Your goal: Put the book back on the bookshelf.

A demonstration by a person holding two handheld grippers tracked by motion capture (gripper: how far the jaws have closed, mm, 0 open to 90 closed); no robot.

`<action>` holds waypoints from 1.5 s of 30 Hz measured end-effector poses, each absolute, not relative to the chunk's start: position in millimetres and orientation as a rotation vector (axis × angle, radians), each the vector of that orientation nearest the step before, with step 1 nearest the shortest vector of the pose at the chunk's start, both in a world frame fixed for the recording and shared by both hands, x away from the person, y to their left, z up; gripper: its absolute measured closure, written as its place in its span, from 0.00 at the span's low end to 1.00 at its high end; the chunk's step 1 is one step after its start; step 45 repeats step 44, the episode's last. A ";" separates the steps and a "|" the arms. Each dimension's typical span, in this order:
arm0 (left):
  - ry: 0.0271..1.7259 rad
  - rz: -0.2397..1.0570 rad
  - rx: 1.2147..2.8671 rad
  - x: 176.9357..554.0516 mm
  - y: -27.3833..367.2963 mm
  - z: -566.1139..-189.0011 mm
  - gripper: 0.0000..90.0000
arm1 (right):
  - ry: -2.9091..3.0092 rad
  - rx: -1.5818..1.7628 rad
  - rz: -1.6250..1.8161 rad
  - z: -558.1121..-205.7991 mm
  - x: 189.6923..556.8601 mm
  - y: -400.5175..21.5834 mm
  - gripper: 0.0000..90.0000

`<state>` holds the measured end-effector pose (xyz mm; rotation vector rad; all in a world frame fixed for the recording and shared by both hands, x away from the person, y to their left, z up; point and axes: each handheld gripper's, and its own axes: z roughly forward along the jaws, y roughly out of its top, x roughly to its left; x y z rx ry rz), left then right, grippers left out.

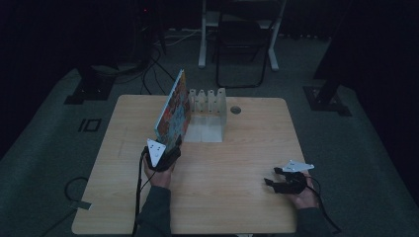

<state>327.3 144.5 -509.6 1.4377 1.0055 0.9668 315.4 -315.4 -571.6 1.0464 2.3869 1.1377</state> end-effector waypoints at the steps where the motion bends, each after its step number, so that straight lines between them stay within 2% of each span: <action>1: 1.000 0.966 1.448 326.2 144.6 -509.4 0.46 | 2.387 1.046 1.138 -571.6 315.4 -315.4 0.35; 45: 0.952 0.841 1.505 282.0 165.6 -507.1 0.43 | 2.388 1.050 1.141 -571.5 315.5 -315.7 0.35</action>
